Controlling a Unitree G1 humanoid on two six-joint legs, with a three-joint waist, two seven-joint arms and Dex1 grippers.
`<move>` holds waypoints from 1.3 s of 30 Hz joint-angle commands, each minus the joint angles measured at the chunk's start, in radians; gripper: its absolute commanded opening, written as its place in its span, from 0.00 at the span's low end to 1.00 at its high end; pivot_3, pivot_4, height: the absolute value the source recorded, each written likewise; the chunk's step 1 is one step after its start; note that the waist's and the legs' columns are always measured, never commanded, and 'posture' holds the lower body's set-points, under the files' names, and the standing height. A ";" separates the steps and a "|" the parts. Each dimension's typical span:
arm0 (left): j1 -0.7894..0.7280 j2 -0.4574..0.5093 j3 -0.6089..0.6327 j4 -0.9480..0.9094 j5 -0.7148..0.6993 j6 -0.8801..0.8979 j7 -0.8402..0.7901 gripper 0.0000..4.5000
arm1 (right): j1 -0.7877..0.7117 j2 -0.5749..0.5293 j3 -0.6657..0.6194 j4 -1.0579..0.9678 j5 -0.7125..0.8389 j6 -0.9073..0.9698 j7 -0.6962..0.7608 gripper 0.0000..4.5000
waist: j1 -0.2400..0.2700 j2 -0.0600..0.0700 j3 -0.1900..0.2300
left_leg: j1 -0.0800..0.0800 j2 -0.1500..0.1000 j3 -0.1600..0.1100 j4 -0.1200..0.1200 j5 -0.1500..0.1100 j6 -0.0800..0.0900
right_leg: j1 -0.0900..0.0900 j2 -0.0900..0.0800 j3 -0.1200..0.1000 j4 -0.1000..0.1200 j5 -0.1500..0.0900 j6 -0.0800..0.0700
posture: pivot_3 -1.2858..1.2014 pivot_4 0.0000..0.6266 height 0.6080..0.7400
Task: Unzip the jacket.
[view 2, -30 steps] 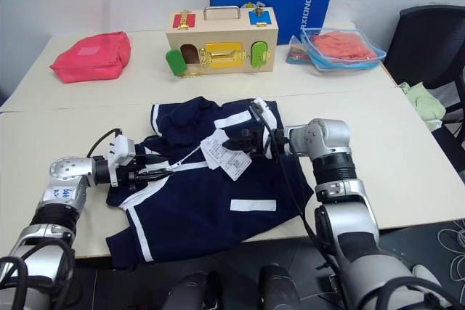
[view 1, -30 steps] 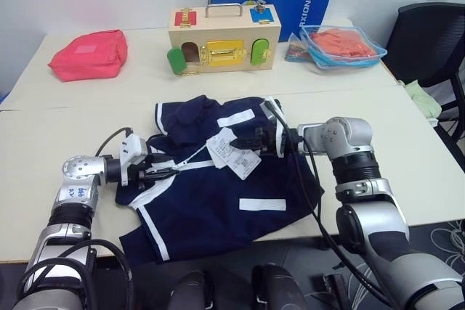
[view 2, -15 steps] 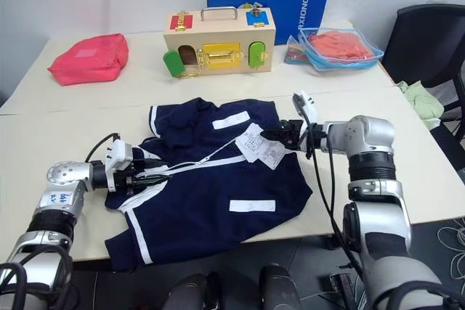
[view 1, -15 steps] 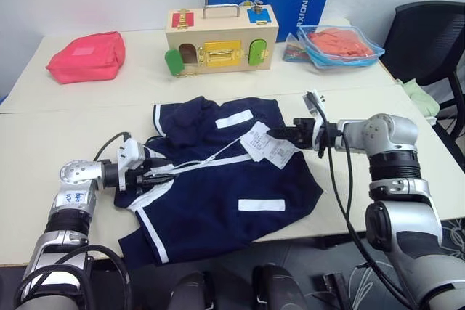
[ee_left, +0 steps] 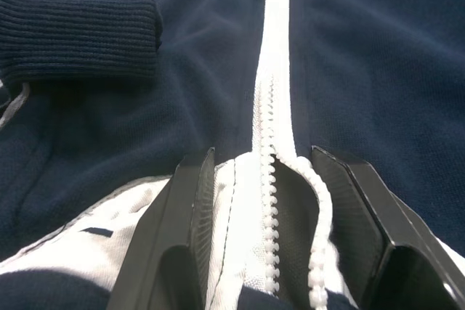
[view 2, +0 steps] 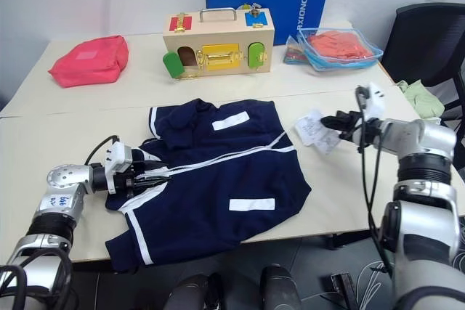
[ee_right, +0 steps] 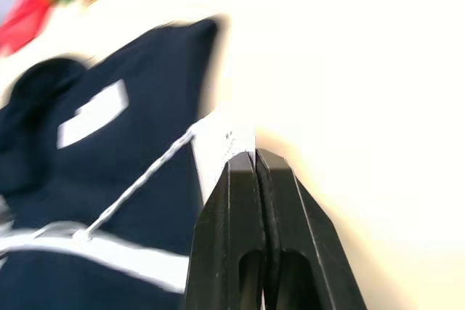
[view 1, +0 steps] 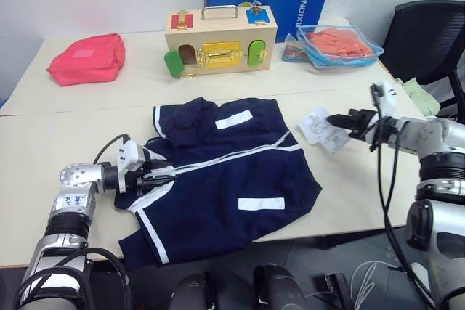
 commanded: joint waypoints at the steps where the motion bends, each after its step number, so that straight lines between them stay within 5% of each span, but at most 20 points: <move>1: 0.093 -0.003 -0.070 0.047 0.073 0.048 -0.019 0.48 | -0.038 -0.053 -0.050 0.065 -0.024 -0.103 -0.027 0.00 | -0.001 0.000 0.000 | 0.001 0.000 0.001 -0.001 0.000 0.000 | 0.000 0.000 0.000 0.000 0.000 0.000 | 0.52 0.24 1.00; 16: 0.126 0.006 -0.063 0.024 0.067 0.039 -0.021 0.48 | -0.044 -0.065 -0.095 0.250 -0.083 -0.538 -0.151 0.00 | 0.002 0.002 -0.001 | 0.012 0.001 0.004 -0.001 -0.004 0.001 | 0.012 0.000 0.005 -0.004 0.000 0.001 | 0.52 0.24 1.00; 23: 0.157 0.017 -0.016 -0.110 -0.015 0.063 -0.050 0.48 | 0.019 -0.070 -0.012 0.208 -0.135 -0.463 -0.048 0.00 | -0.003 0.003 -0.001 | 0.012 0.001 0.004 -0.002 -0.005 0.001 | 0.013 0.000 0.005 -0.005 0.000 0.001 | 0.52 0.24 1.00; 26: 0.213 0.050 0.045 -0.343 -0.133 0.222 -0.039 0.47 | 0.073 -0.103 -0.010 0.134 -0.122 -0.427 0.035 0.14 | -0.004 0.002 -0.001 | 0.012 0.002 0.004 -0.002 -0.006 0.001 | 0.013 0.000 0.004 -0.006 0.000 0.001 | 0.52 0.24 1.00; 32: 0.441 0.176 0.273 -0.857 -0.385 0.609 0.106 0.80 | 0.325 -0.187 0.020 -0.197 -0.081 -0.556 0.389 0.60 | 0.001 -0.004 0.011 | 0.006 0.003 -0.001 -0.001 -0.006 0.001 | 0.011 0.000 0.002 -0.008 0.000 0.001 | 0.52 0.24 1.00; 35: 0.636 0.200 0.460 -0.959 -0.378 0.588 0.126 0.99 | 0.495 -0.238 0.036 -0.330 -0.118 -0.801 0.550 0.82 | 0.000 -0.003 0.011 | 0.008 0.003 -0.001 -0.003 -0.007 0.000 | 0.012 0.000 0.002 -0.009 0.000 0.001 | 0.52 0.24 1.00; 37: 0.775 0.189 0.552 -0.979 -0.317 0.506 0.118 1.00 | 0.573 -0.209 0.017 -0.402 -0.068 -0.969 0.666 0.96 | -0.004 -0.003 0.012 | 0.011 0.003 0.000 -0.005 -0.008 -0.002 | 0.014 0.001 0.001 -0.011 -0.001 0.002 | 0.52 0.24 1.00; 39: 0.895 0.164 0.618 -0.996 -0.282 0.446 0.114 1.00 | 0.627 -0.157 0.004 -0.459 -0.012 -1.136 0.765 0.99 | -0.007 -0.007 0.014 | 0.013 0.004 0.000 -0.006 -0.008 -0.003 | 0.015 0.002 0.001 -0.012 -0.001 0.002 | 0.52 0.24 1.00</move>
